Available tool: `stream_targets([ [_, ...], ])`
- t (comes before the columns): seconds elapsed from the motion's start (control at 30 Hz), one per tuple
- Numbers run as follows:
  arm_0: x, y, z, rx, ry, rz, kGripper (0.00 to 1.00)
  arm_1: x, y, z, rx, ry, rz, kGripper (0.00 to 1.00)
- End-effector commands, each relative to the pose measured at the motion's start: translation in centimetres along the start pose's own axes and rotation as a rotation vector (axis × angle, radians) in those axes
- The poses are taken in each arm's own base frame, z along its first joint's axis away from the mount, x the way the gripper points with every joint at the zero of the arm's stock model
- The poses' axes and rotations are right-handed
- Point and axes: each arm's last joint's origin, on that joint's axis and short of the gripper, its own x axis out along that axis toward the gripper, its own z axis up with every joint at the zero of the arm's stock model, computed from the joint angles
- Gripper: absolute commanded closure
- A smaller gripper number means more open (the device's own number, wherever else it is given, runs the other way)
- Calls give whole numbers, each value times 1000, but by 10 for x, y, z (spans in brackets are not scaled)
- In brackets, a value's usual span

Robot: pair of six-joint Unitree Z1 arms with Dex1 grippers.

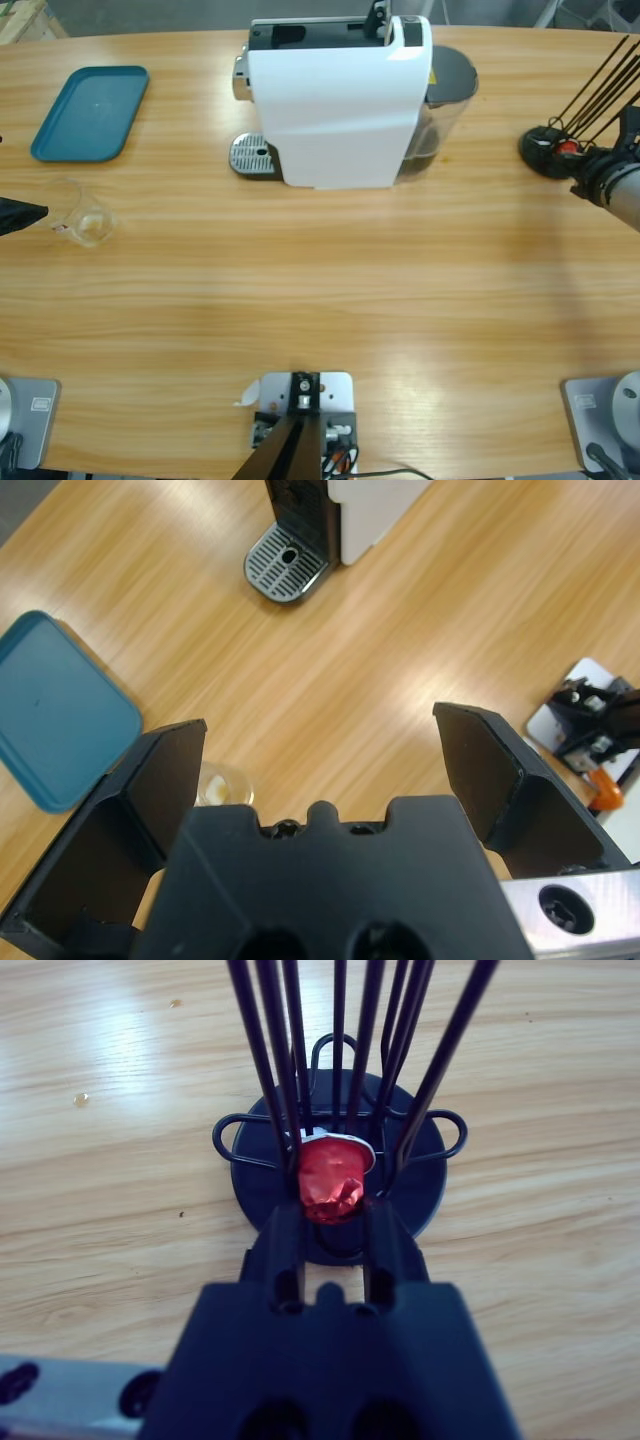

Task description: Pour coffee

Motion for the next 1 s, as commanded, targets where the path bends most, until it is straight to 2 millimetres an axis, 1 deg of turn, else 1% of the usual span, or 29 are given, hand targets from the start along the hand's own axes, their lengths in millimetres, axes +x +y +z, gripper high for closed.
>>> stream_targets([
  [0.03, 4, -1, -7, -12, 31, -8, 13, -9, -3, 6, -22, -53, 3, 902],
  [0.2, 4, -1, -8, -18, 33, -7, 13, -15, -4, 10, -15, -74, 7, 902],
  [0.37, 5, -2, -8, -22, 35, -11, 13, -34, -11, 11, -26, -62, 6, 902],
  [0.53, 8, -3, -7, -24, 39, -25, 13, -54, -13, 32, -24, -87, 24, 902],
  [0.67, 9, -6, -9, -23, 42, -45, 13, -61, -12, 48, -24, -100, 27, 902],
  [0.87, 6, -8, -14, -26, 39, -53, 13, -65, -13, 51, -24, -102, 30, 902],
  [1.0, 6, -8, -14, -26, 38, -54, 13, -70, -12, 64, -25, -123, 34, 902],
])
